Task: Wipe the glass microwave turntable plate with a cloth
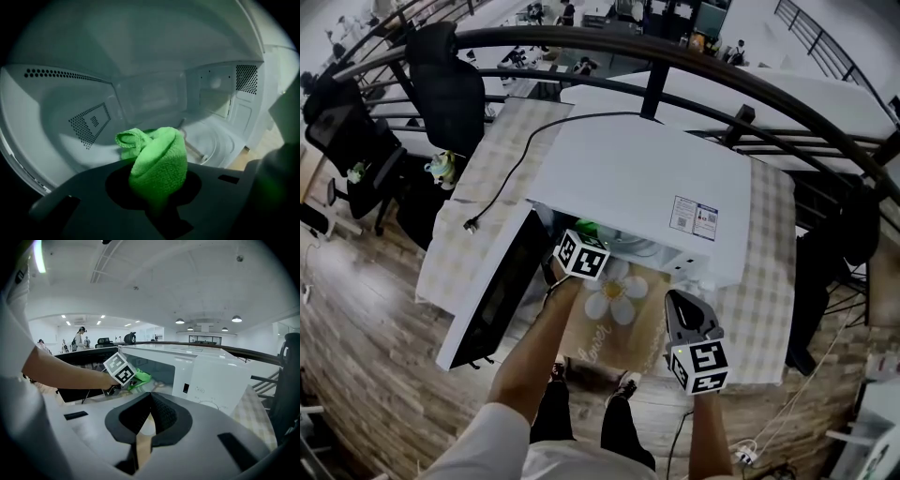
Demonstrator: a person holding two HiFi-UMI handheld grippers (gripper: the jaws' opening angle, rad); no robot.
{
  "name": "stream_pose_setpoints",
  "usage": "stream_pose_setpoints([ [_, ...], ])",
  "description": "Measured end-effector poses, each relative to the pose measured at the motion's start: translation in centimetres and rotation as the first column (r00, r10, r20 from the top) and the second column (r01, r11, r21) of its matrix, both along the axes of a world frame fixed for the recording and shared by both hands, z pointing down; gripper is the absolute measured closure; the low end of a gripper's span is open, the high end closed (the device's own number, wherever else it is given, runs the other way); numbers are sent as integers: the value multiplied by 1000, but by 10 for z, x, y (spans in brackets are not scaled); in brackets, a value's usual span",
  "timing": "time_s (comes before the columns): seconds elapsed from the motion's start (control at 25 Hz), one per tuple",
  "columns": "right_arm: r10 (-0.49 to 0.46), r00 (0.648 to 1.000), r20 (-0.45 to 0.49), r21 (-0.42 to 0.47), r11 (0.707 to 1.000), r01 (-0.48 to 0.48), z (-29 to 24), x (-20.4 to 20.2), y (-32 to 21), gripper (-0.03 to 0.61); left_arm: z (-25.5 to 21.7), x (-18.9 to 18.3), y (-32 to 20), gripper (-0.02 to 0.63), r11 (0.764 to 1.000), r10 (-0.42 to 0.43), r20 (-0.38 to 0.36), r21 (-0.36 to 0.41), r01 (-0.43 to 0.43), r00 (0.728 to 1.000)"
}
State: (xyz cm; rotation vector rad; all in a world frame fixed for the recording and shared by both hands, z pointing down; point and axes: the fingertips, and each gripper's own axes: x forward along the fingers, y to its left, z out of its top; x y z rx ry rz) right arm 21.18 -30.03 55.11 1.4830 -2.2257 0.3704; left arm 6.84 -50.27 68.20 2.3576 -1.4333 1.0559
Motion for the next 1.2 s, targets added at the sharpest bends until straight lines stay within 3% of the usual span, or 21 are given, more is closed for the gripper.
stream_pose_setpoints([
  [0.2, 12, 1000, 5, 3, 1000, -12, -2, 7, -2, 565, -1, 10, 6, 537, 1000, -16, -69, -13, 15, 997],
  [0.52, 24, 1000, 2, 21, 999, -24, -14, 15, 3, 565, -2, 70, 44, 537, 993, 68, -174, -79, -83, 982],
  [0.84, 42, 999, -14, 33, 999, -42, -26, 29, 16, 565, -12, 145, 81, 538, 958, 206, -324, -125, -258, 923],
  [1.04, 46, 999, -15, 46, 998, -45, -32, 31, 16, 565, -32, 132, 79, 538, 969, 205, -363, -55, -241, 909],
  [1.2, 42, 999, -8, 58, 997, -41, -36, 24, 11, 565, -52, 89, 58, 538, 984, 177, -290, 42, -173, 941],
])
